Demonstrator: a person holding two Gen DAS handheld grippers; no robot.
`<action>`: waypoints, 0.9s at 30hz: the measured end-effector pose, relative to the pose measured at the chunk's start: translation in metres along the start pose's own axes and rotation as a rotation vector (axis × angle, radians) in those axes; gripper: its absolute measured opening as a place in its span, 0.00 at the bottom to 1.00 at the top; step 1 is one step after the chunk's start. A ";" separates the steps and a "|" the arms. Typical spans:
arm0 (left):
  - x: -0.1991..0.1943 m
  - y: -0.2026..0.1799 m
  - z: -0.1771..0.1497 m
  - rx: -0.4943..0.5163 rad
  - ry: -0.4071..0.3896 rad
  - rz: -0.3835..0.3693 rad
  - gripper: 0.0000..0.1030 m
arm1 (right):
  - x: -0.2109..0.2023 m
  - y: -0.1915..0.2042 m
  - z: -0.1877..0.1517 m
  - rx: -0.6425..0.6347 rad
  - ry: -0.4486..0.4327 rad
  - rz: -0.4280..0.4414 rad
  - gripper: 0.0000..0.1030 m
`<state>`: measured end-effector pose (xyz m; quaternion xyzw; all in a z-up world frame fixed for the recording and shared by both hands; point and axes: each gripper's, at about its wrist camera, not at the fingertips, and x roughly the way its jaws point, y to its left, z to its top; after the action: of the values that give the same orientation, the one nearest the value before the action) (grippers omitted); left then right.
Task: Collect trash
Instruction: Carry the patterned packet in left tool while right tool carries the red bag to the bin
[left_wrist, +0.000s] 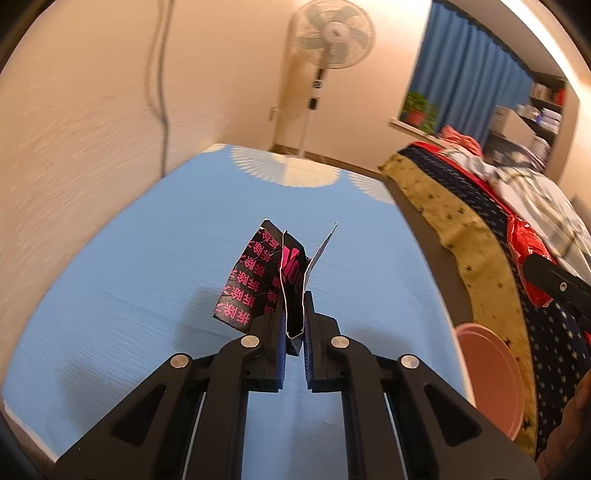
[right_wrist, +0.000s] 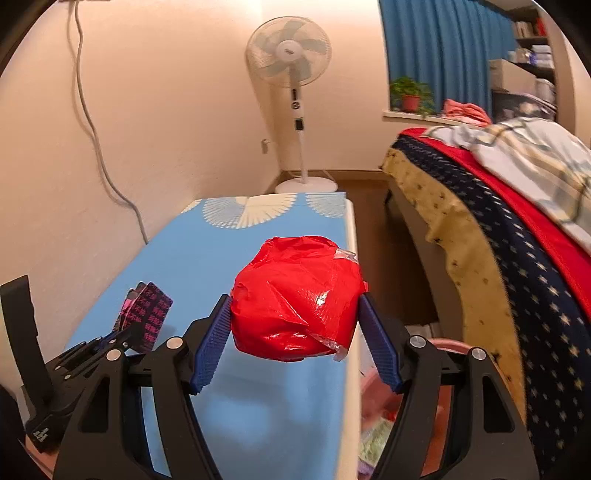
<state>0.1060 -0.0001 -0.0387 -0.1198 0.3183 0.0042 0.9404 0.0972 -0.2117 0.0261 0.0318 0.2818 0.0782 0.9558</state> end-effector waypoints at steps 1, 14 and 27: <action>-0.002 -0.004 -0.002 0.010 0.000 -0.012 0.07 | -0.004 -0.002 -0.003 0.007 -0.003 -0.006 0.66; -0.021 -0.054 -0.022 0.137 -0.001 -0.119 0.07 | -0.047 -0.040 -0.036 0.064 -0.078 -0.129 0.66; -0.022 -0.071 -0.030 0.183 0.014 -0.157 0.07 | -0.048 -0.046 -0.043 0.072 -0.081 -0.157 0.66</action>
<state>0.0768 -0.0748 -0.0330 -0.0582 0.3138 -0.0992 0.9425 0.0407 -0.2640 0.0109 0.0471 0.2473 -0.0087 0.9678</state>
